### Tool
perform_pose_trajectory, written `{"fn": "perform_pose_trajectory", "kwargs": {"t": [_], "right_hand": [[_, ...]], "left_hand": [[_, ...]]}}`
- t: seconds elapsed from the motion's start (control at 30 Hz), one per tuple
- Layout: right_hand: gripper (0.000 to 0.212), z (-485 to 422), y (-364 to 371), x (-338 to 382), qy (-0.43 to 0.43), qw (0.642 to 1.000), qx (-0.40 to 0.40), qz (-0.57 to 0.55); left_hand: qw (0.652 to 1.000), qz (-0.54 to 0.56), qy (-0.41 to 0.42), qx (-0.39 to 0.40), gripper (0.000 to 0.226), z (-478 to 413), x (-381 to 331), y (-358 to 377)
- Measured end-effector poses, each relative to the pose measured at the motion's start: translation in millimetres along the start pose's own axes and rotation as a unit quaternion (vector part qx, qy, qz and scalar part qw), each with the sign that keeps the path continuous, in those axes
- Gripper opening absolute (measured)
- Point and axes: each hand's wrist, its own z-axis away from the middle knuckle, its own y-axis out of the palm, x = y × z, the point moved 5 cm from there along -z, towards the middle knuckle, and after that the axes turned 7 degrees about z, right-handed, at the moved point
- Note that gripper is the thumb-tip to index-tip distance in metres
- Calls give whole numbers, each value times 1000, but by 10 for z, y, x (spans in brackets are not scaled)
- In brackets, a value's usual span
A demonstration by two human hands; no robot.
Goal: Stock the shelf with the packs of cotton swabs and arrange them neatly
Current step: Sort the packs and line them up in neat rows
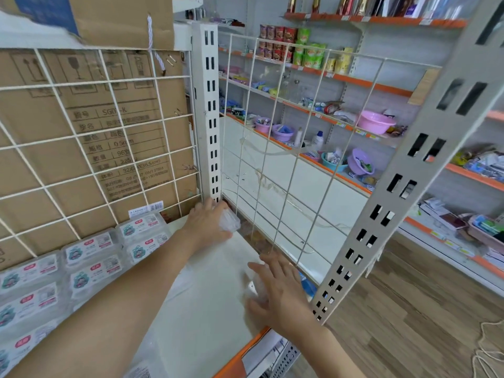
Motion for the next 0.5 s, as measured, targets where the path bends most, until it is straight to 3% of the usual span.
{"fn": "perform_pose_trajectory", "kwargs": {"t": [0.1,0.2,0.27,0.37,0.43,0.5], "right_hand": [[58,-24,-61,-19,28,988,11,-151],[50,-109,-291,36,106,927,-17,-360],[49,-207,-355,71,165,857,-13,-489],[42,-341,-343,164,238,701,13,-672],[34,-391,-310,257,266,590,43,-761],[43,-427,-262,339,281,511,79,-809]], "left_hand": [[999,22,-39,15,83,61,10,-75],[971,224,-85,3,89,236,-12,-289],[895,436,-94,-5,74,428,-41,-397],[720,685,-114,6,57,771,-45,-494],[626,773,-104,8,67,975,3,-553],[575,812,-95,8,85,1145,25,-606]]}}
